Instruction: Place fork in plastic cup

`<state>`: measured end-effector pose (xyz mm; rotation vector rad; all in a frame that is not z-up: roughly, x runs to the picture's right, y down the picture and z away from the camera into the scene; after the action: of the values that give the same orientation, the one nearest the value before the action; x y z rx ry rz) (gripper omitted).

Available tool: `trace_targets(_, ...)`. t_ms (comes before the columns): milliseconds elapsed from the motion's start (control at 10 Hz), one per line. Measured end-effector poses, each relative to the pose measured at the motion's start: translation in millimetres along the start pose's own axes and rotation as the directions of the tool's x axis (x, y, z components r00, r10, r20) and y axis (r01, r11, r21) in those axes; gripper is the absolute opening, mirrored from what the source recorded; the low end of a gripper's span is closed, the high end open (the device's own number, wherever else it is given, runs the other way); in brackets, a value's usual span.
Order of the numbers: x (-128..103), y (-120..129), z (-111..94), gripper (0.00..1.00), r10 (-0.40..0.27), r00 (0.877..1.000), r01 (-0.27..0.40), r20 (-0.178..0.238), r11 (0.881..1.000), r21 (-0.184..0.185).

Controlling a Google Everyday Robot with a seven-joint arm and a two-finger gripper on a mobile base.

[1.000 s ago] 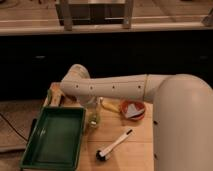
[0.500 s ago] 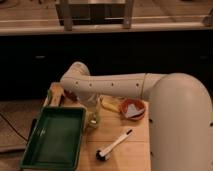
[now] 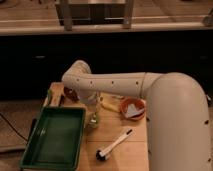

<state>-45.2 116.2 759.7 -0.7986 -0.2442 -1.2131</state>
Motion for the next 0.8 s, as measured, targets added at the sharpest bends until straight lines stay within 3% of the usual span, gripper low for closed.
trace_targets(600, -2.8, -13.0, 10.3, 0.00, -0.022, 0.998, 0.022, 0.051, 1.000, 0.004)
trace_targets(700, -2.6, -14.8, 11.9, 0.03, -0.022, 0.998, 0.022, 0.060, 1.000, 0.004)
trace_targets(800, -1.2, -16.3, 13.9, 0.13, -0.020, 0.997, 0.020, 0.075, 1.000, 0.003)
